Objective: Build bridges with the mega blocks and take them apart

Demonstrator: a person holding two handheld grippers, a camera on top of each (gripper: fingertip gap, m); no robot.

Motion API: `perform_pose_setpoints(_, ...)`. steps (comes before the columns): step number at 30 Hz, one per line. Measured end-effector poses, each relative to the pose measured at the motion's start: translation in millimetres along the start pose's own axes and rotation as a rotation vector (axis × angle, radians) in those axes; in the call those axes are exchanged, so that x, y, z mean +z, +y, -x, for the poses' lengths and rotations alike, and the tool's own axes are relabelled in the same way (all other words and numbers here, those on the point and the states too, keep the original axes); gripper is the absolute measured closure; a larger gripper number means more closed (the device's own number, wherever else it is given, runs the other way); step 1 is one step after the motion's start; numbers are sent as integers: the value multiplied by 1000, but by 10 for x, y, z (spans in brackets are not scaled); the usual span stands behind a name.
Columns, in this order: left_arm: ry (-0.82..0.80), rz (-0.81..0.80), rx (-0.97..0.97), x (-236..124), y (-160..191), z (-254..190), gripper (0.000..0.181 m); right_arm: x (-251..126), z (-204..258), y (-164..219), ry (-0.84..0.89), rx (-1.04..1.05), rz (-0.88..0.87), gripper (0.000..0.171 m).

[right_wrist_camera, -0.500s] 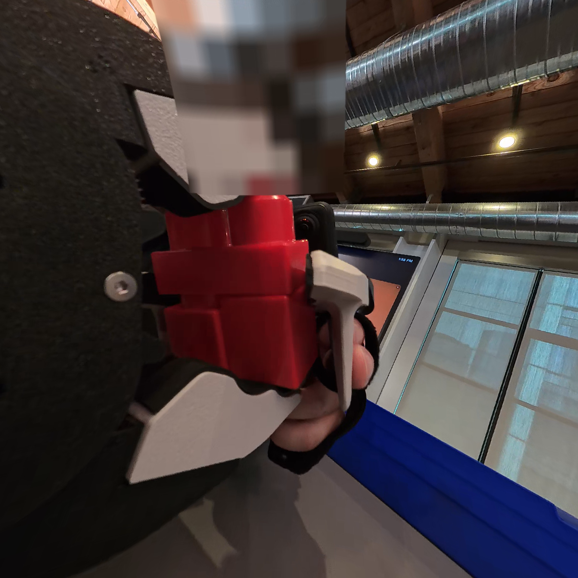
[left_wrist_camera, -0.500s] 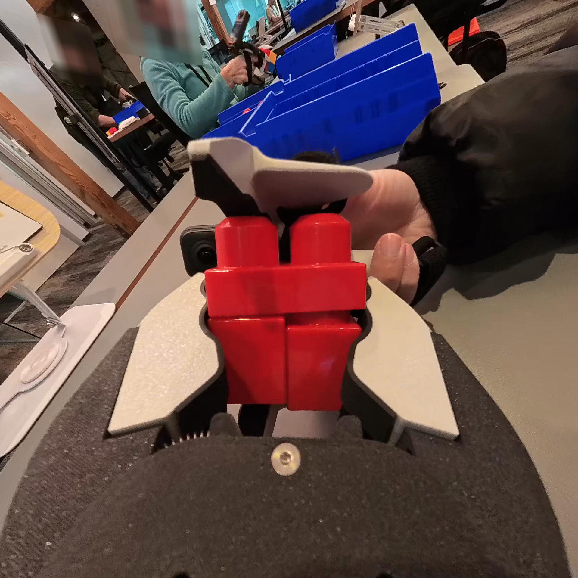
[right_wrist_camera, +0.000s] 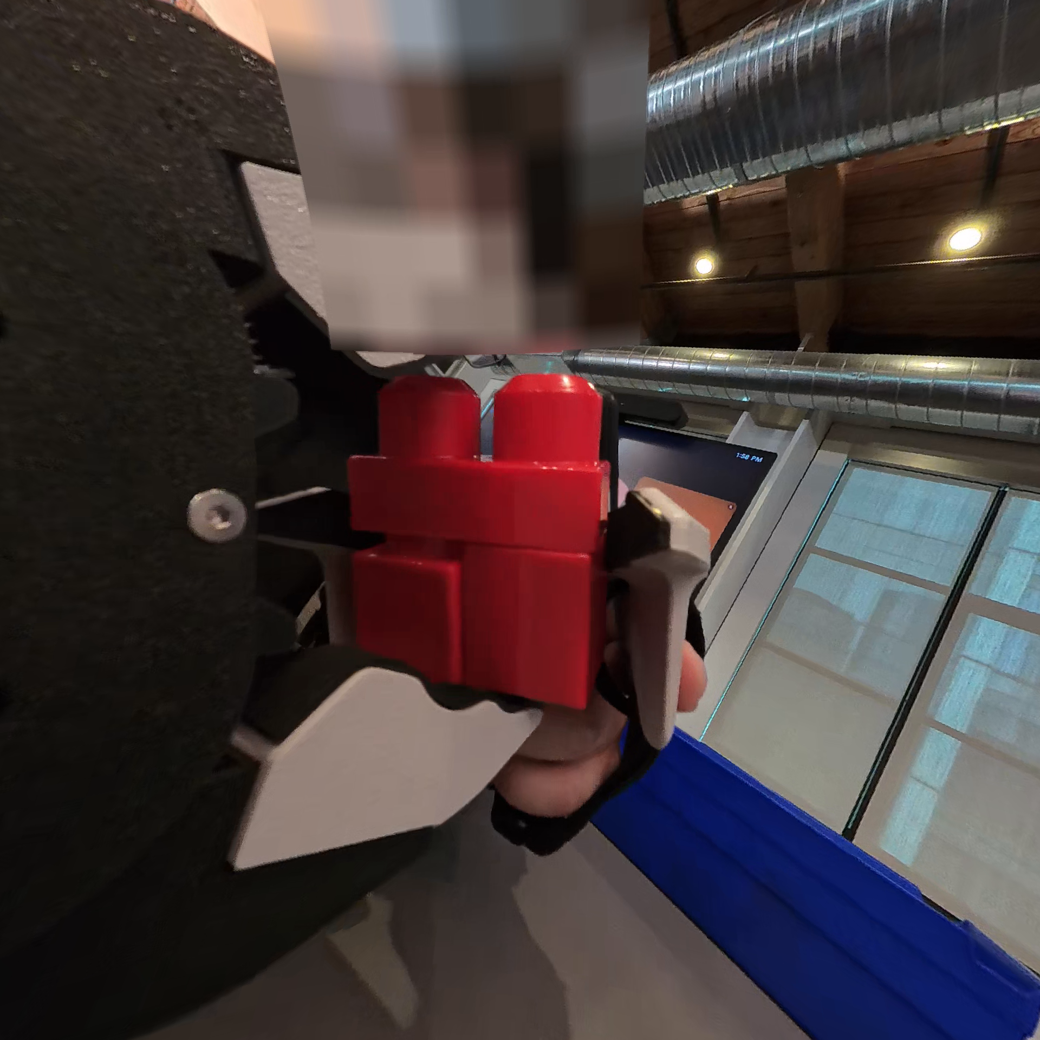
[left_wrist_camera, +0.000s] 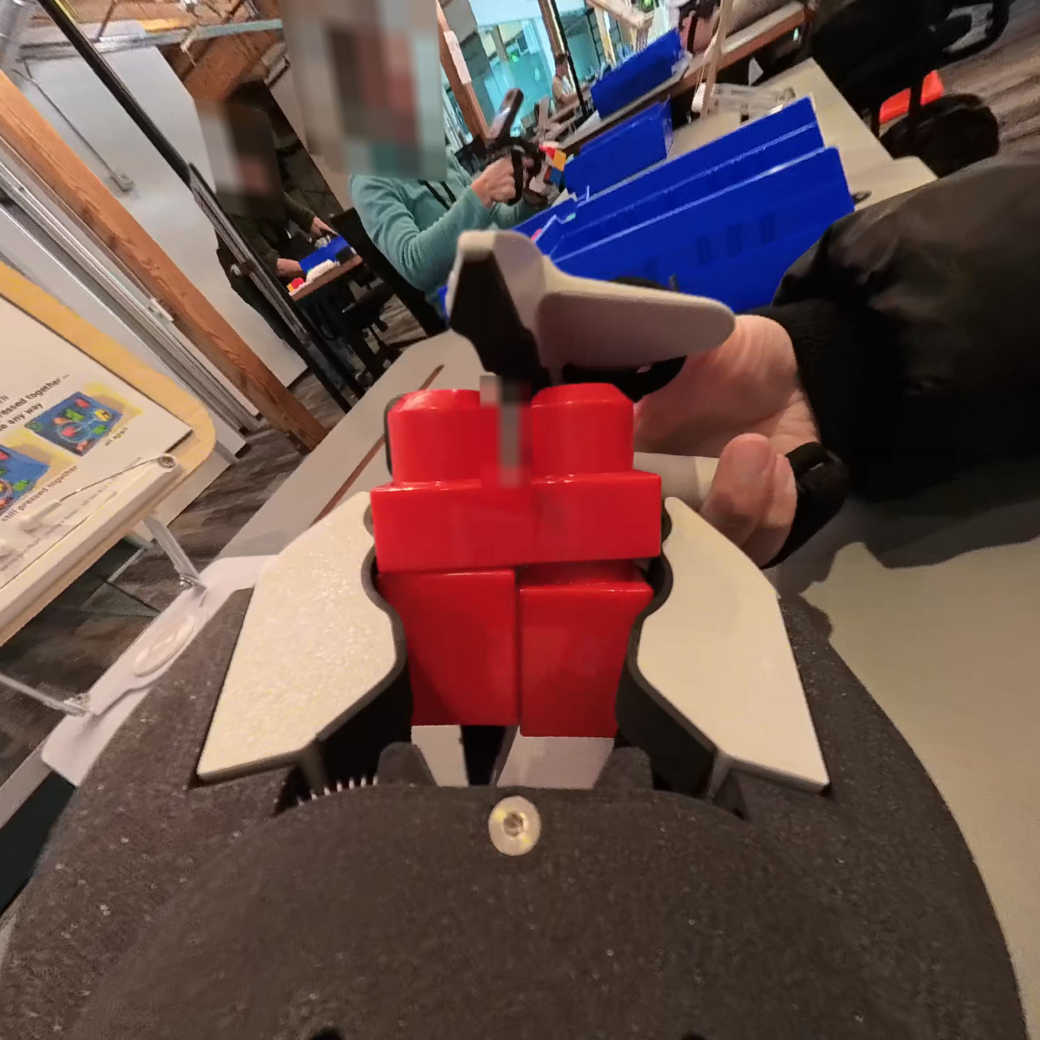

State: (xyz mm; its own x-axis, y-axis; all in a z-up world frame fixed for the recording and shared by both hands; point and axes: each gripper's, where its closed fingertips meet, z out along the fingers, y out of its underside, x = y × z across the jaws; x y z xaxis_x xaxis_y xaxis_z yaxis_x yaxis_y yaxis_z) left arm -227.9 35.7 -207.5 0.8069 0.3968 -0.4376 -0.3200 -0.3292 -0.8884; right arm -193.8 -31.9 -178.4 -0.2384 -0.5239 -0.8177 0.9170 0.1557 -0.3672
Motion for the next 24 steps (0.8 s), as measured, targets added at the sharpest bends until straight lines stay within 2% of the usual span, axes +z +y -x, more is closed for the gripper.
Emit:
perform_pose_setpoints(2, 2, -9, 2, -15, -24, 0, 90, -34, 16, -3, 5, 11, 11, 57)
perform_pose_setpoints(6, -39, -25, 34, -45, -57, 59, 89, -65, -78, 58, 107, -29, 64, 46)
perform_pose_setpoints(9, -42, -10, 53, -42, -19, 65, 90, 9, -21, 243, 74, -17, 171, 50)
perform_pose_setpoints(10, -39, -17, 51, -42, -28, 59, 90, 22, -46, 257, 88, -31, 178, 56)
perform_pose_setpoints(18, -22, -39, 48, -61, -67, 43, 90, 28, -15, 210, 23, 30, 130, 58)
perform_pose_setpoints(24, -22, 5, 43, -37, 9, 56, 90, -5, -65, 183, 66, 1, 119, 63)
